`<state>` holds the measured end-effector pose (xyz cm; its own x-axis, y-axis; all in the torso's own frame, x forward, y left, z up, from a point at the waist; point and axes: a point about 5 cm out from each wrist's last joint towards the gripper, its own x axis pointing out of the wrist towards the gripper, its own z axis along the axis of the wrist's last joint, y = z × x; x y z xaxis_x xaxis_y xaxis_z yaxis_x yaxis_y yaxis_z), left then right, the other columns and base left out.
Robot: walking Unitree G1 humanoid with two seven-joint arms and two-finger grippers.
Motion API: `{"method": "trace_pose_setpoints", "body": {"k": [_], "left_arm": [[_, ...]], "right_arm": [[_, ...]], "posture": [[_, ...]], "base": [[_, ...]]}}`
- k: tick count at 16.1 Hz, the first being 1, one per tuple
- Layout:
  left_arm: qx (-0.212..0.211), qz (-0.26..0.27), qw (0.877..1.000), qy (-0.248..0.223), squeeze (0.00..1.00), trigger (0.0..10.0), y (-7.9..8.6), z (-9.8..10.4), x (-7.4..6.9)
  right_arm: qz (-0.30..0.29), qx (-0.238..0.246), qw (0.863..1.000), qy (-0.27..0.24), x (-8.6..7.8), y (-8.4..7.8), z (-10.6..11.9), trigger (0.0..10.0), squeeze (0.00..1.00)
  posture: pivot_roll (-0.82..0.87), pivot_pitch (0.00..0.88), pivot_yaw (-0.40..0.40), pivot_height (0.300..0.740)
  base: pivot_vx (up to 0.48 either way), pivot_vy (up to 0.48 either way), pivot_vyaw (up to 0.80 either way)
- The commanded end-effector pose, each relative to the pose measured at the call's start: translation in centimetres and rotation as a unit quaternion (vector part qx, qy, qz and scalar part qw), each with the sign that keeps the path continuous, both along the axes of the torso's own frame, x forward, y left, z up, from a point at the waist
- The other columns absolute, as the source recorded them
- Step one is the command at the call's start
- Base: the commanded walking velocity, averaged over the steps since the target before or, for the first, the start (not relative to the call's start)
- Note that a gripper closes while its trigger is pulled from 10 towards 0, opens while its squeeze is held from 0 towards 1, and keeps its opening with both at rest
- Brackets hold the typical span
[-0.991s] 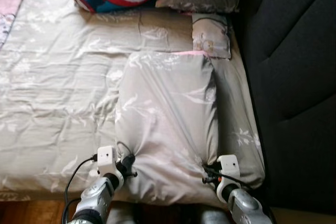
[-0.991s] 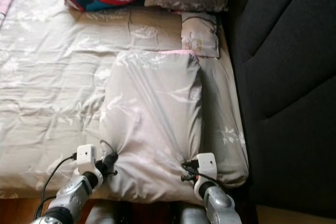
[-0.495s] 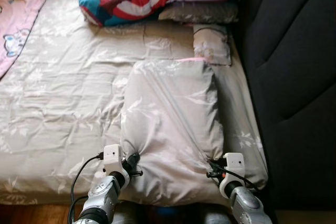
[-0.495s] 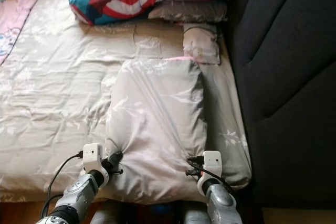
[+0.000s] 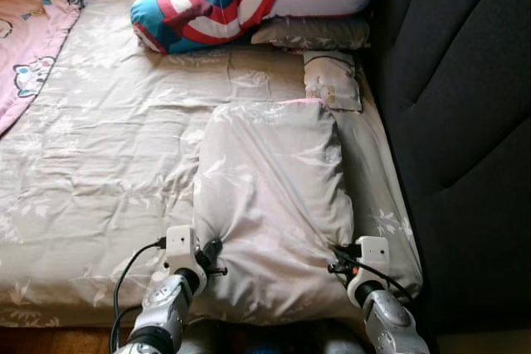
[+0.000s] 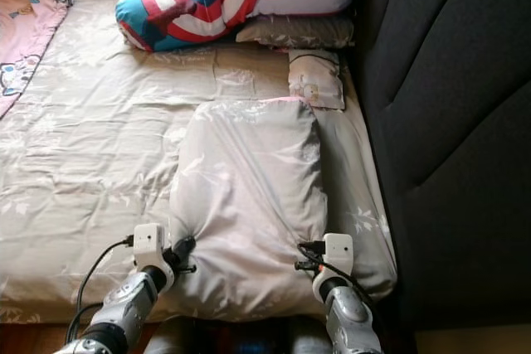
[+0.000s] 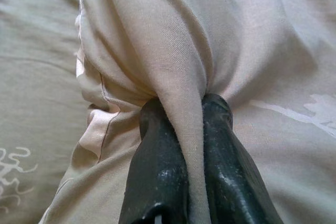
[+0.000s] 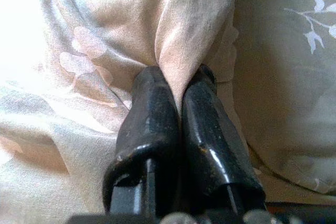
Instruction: Clean up the room
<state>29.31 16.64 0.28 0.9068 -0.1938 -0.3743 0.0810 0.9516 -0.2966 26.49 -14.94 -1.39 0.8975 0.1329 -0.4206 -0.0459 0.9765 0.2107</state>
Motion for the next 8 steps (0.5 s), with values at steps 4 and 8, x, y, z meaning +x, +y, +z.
{"method": "trace_pose_setpoints", "body": {"k": [4,8], "left_arm": [[0.021,0.006,1.0,-0.013,0.0,10.0,0.5,0.7,0.6],[0.075,-0.014,0.996,-0.04,0.0,10.0,0.6,1.2,0.8]], "right_arm": [[-0.028,-0.001,0.999,-0.023,0.5,-1.0,0.6,10.0,0.0],[-0.031,0.0,0.999,-0.027,0.7,-0.8,0.7,10.0,0.0]], "posture": [[-0.1,0.11,-0.034,0.719],[-0.1,0.103,-0.027,0.74]], "base": [[0.0,0.0,0.0],[0.0,0.0,0.0]]}}
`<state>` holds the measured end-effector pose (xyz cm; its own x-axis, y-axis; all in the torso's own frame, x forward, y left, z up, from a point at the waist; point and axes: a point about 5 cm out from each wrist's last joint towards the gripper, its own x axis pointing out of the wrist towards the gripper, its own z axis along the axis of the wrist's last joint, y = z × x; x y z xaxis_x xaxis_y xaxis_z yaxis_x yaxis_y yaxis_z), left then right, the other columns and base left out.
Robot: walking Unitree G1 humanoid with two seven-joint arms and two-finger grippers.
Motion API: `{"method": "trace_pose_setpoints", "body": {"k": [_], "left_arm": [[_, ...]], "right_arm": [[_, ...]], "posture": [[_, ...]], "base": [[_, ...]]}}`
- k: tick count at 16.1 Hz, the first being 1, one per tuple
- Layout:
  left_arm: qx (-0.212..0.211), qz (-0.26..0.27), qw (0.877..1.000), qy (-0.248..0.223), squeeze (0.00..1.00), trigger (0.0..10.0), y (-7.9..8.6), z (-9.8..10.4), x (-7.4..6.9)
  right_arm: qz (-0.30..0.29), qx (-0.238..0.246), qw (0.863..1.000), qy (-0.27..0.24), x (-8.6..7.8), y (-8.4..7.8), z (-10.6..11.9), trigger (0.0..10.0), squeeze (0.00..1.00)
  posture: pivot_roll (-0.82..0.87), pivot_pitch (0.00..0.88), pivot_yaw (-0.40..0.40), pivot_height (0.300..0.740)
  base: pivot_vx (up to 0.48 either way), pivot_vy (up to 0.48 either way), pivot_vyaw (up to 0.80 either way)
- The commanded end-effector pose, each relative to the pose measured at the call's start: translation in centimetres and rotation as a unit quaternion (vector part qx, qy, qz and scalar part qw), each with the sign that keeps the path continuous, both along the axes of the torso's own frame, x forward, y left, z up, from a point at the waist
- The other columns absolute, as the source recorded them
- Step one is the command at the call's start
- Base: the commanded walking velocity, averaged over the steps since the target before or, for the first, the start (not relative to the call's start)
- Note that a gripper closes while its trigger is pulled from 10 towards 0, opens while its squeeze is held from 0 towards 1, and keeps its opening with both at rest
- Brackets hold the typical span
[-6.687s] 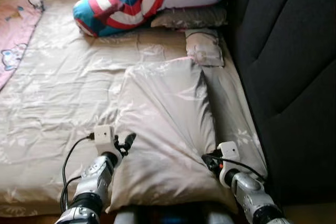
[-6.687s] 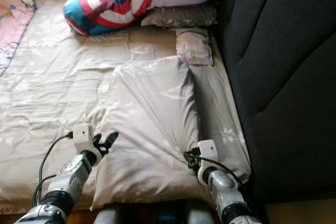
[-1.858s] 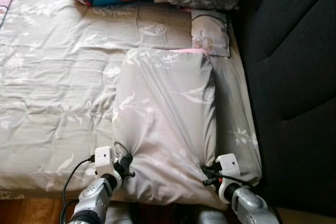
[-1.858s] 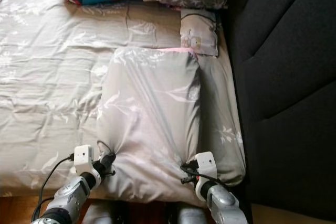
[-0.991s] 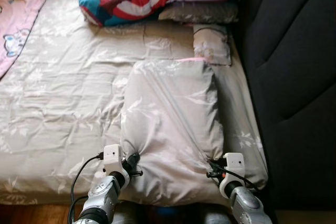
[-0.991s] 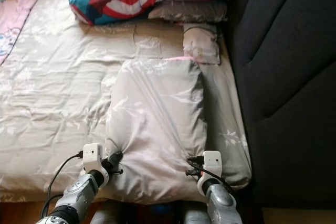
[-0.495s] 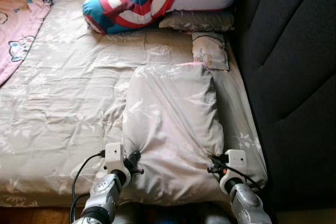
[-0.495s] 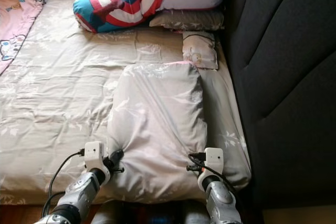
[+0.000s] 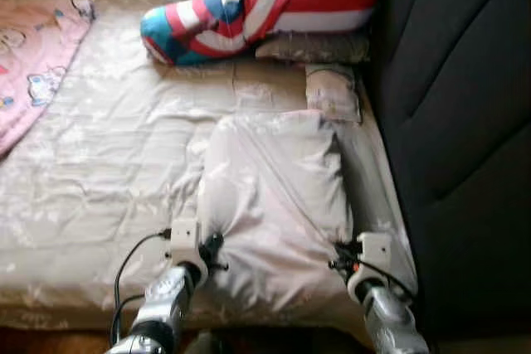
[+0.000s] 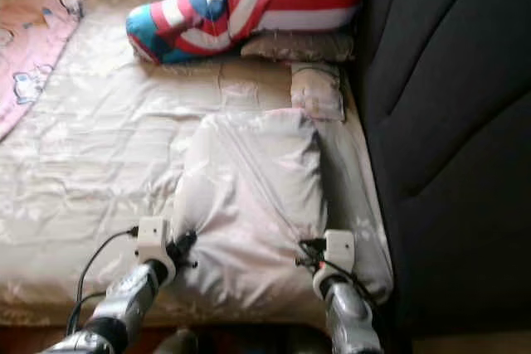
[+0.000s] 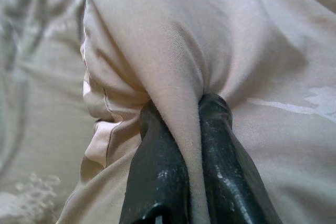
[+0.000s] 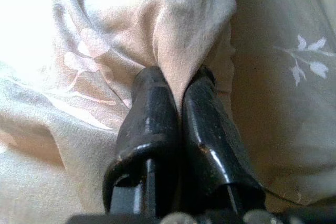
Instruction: Clean up the room
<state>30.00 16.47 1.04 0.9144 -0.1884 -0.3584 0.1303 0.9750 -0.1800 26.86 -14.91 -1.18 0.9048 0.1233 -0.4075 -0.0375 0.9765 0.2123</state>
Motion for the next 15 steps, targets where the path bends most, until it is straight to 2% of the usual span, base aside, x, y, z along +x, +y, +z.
{"method": "trace_pose_setpoints", "body": {"k": [1,6,15], "left_arm": [[0.02,0.014,0.999,-0.026,0.0,10.0,1.19,0.63,0.17],[0.032,0.024,0.999,-0.036,0.0,10.0,1.96,1.21,0.43],[0.028,0.027,0.999,-0.033,0.0,10.0,1.95,1.14,0.32]], "right_arm": [[-0.025,-0.001,1.0,-0.018,0.22,-0.85,0.39,10.0,0.0],[-0.025,-0.003,1.0,-0.012,-0.05,-0.89,0.05,10.0,0.0],[-0.034,-0.003,0.999,-0.004,-0.01,-0.96,-0.08,10.0,0.0]], "posture": [[-0.1,0.096,-0.024,0.74],[-0.09,0.08,-0.012,0.74],[-0.09,0.063,-0.017,0.74]], "base": [[0.0,0.0,0.0],[0.0,0.0,0.0],[0.0,0.0,0.0]]}}
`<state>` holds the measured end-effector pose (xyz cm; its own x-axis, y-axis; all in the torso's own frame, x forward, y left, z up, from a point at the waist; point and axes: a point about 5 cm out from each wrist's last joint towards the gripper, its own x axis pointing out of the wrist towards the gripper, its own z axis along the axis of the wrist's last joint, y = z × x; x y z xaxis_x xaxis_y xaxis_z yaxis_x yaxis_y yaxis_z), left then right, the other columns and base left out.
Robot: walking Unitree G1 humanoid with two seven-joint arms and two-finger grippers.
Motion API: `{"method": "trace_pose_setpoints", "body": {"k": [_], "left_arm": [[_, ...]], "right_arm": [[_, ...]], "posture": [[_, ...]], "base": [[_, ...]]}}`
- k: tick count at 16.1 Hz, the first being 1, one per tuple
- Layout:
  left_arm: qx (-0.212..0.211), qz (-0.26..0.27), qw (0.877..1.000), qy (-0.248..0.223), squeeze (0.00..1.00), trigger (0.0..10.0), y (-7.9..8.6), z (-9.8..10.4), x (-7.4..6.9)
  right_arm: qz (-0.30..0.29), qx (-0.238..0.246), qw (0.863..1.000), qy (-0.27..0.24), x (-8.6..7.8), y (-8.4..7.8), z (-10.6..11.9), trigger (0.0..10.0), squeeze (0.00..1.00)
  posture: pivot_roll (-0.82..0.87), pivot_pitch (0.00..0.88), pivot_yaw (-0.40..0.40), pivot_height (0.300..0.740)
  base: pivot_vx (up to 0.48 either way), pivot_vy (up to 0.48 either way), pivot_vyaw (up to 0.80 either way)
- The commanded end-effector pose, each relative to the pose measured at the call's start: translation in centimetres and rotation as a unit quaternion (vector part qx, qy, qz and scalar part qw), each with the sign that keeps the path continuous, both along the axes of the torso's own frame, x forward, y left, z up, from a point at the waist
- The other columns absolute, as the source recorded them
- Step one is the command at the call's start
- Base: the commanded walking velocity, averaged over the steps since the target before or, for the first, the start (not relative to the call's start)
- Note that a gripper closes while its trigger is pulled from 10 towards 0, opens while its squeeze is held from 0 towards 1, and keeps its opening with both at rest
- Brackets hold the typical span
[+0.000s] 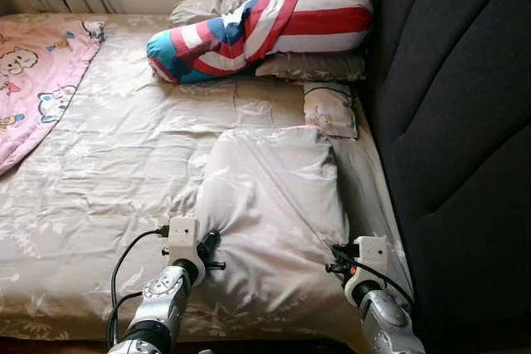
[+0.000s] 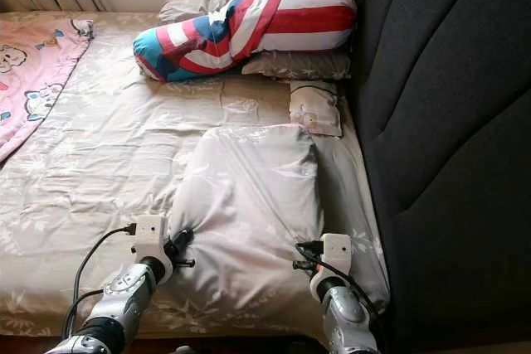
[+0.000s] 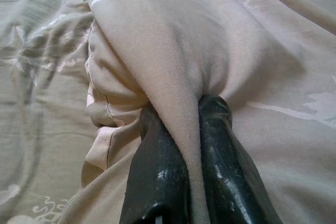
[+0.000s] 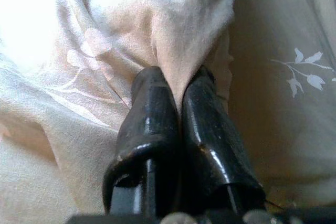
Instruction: Clean up the room
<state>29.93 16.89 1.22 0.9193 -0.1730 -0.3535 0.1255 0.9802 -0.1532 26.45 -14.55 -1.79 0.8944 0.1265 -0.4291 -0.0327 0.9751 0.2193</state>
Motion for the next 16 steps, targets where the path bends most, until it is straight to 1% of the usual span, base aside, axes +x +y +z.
{"method": "trace_pose_setpoints", "body": {"k": [1,7,11,14,16], "left_arm": [[0.015,0.024,0.999,-0.025,0.0,10.0,1.57,0.84,0.27],[0.016,0.02,0.999,-0.02,0.0,10.0,1.3,0.54,0.0],[0.024,0.013,0.999,-0.02,0.0,10.0,1.25,0.57,0.03],[0.032,0.01,0.999,-0.019,0.0,10.0,1.23,0.53,0.03],[0.032,0.01,0.999,-0.018,0.0,10.0,1.23,0.49,-0.01]], "right_arm": [[-0.028,-0.007,0.999,-0.012,0.3,-1.23,0.38,10.0,0.0],[-0.026,-0.008,1.0,-0.011,0.11,-1.22,0.21,10.0,0.0],[-0.024,-0.007,1.0,-0.01,0.07,-0.99,0.15,10.0,0.0],[-0.023,-0.005,1.0,-0.008,0.03,-0.83,0.08,10.0,0.0],[-0.024,-0.006,1.0,-0.007,-0.03,-0.87,0.02,10.0,0.0]], "posture": [[-0.09,0.06,-0.018,0.74],[-0.09,0.052,-0.019,0.74],[-0.09,0.044,-0.015,0.74],[-0.09,0.046,-0.013,0.74],[-0.09,0.051,-0.014,0.74]], "base": [[0.0,0.0,-0.8],[0.0,0.0,-0.8],[0.0,0.0,-0.8],[0.0,-0.311,-0.8],[0.0,0.0,-0.8]]}}
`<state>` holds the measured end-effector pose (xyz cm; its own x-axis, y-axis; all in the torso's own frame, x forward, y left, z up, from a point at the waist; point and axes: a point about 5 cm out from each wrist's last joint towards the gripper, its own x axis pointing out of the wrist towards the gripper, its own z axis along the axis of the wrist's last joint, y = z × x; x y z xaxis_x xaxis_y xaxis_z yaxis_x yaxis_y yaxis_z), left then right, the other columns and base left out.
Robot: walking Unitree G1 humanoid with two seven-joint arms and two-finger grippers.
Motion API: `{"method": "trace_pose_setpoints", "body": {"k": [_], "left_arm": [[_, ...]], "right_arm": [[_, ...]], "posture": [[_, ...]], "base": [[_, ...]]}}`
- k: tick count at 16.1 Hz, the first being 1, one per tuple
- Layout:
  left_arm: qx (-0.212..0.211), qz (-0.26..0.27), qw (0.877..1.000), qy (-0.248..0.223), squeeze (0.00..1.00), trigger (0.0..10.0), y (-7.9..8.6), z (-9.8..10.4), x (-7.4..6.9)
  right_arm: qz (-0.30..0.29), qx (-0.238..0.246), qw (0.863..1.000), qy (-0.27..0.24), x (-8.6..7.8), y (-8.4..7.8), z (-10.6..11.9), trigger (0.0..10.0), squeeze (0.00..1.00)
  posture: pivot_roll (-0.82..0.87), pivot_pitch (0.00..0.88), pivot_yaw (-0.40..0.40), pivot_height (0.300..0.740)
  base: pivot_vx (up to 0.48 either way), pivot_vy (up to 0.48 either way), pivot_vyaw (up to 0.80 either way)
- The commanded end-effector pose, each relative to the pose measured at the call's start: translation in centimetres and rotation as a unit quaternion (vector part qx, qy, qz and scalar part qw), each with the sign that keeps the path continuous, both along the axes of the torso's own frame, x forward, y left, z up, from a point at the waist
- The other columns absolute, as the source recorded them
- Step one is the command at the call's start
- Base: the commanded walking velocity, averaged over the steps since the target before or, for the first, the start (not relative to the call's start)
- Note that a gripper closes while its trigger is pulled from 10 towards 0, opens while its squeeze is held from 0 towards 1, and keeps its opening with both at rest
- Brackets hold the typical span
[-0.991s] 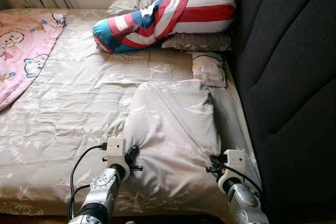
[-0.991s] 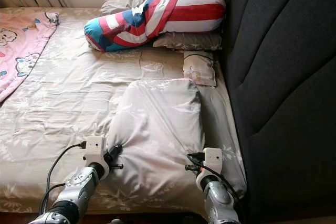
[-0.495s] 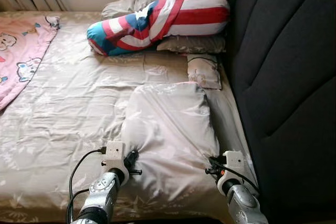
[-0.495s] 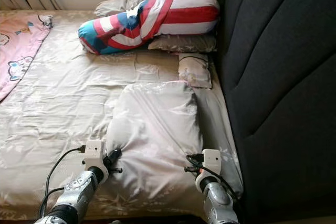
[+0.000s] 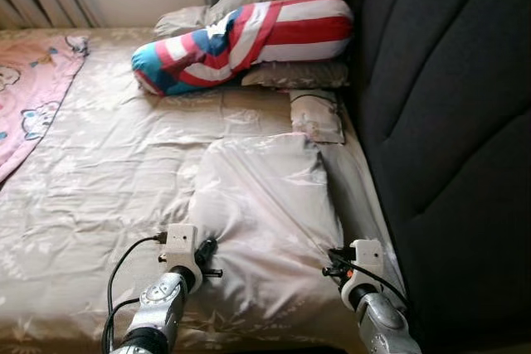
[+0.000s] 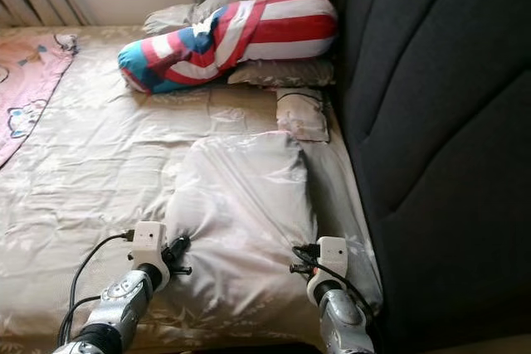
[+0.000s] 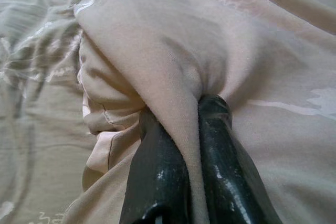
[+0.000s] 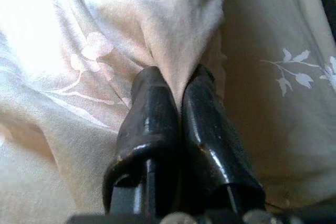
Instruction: Clean up the room
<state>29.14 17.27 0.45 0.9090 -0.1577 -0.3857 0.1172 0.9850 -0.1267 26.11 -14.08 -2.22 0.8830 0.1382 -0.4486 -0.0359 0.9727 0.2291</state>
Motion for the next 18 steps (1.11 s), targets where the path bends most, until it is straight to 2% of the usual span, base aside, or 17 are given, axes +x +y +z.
{"method": "trace_pose_setpoints", "body": {"k": [1,4,7,18], "left_arm": [[0.017,0.008,0.999,-0.033,0.0,10.0,0.86,1.23,0.75],[0.02,0.007,0.999,-0.032,0.0,10.0,0.9,1.13,0.64],[0.027,0.011,0.999,-0.029,0.0,10.0,1.05,0.95,0.44],[0.032,0.01,0.999,-0.027,0.0,10.0,1.19,0.78,0.23]], "right_arm": [[-0.029,-0.011,0.999,-0.018,0.27,-1.4,0.42,10.0,0.0],[-0.03,-0.013,0.999,-0.015,0.11,-1.54,0.31,10.0,0.0],[-0.028,-0.012,0.999,-0.014,0.07,-1.35,0.27,10.0,0.0],[-0.029,-0.009,0.999,-0.01,-0.12,-1.21,0.1,10.0,0.0]], "posture": [[-0.09,0.052,-0.014,0.74],[-0.09,0.061,-0.016,0.74],[-0.08,0.069,-0.018,0.74],[-0.08,0.081,-0.016,0.74]], "base": [[0.0,0.0,-0.8],[0.0,0.0,-0.8],[0.0,-0.452,-0.8],[0.0,0.0,-0.8]]}}
